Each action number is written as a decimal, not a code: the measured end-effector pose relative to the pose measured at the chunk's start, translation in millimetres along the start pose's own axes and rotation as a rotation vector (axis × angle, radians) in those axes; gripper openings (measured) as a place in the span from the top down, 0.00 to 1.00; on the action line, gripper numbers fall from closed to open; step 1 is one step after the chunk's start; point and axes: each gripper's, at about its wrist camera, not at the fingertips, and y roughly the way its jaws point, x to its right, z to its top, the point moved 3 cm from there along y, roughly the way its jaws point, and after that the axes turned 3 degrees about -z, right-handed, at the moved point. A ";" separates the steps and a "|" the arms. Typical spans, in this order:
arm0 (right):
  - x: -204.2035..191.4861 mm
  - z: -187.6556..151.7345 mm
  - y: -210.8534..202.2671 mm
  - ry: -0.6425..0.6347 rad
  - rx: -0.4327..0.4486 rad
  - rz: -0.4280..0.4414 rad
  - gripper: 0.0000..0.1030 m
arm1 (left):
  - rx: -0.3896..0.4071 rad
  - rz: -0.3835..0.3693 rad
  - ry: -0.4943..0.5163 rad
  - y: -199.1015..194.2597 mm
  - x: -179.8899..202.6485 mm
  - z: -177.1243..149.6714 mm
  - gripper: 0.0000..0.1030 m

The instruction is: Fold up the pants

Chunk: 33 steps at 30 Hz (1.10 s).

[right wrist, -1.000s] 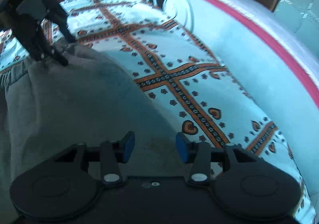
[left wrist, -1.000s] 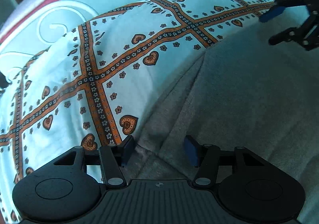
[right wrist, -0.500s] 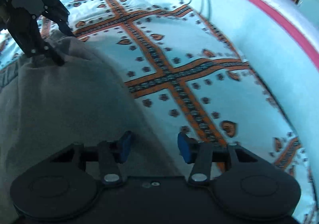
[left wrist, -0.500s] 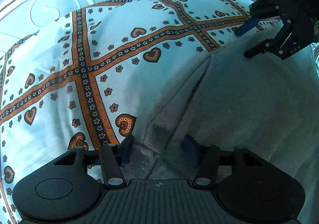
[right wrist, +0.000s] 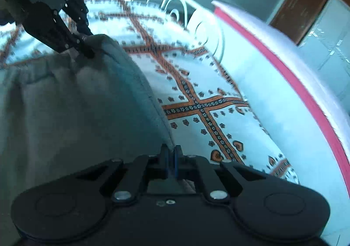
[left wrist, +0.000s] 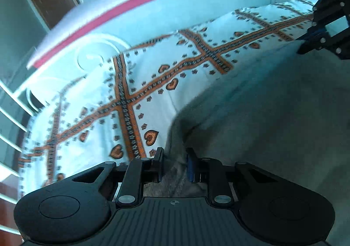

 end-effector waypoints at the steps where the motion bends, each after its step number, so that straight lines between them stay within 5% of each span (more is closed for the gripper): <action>1: -4.6 -2.8 -14.5 0.010 0.009 -0.008 1.00 | 0.003 0.007 0.026 -12.4 5.0 -3.1 0.79; 8: -57.7 -29.5 -107.3 0.095 0.095 -0.027 1.00 | 0.058 0.075 0.142 -94.0 47.5 -36.7 0.79; 15: -131.0 -56.2 -158.3 0.152 0.128 -0.003 1.00 | 0.048 0.116 0.199 -137.6 89.4 -106.3 0.79; 23: -208.7 -86.0 -155.5 0.165 0.055 0.034 1.00 | -0.012 0.156 0.217 -133.1 125.1 -162.5 0.79; 29: -231.0 -92.2 -149.3 0.167 0.024 0.015 1.00 | -0.047 0.206 0.279 -120.3 141.3 -177.7 0.79; 33: -243.0 -105.7 -137.5 0.198 -0.023 0.053 1.00 | -0.031 0.207 0.232 -125.8 139.3 -174.8 0.79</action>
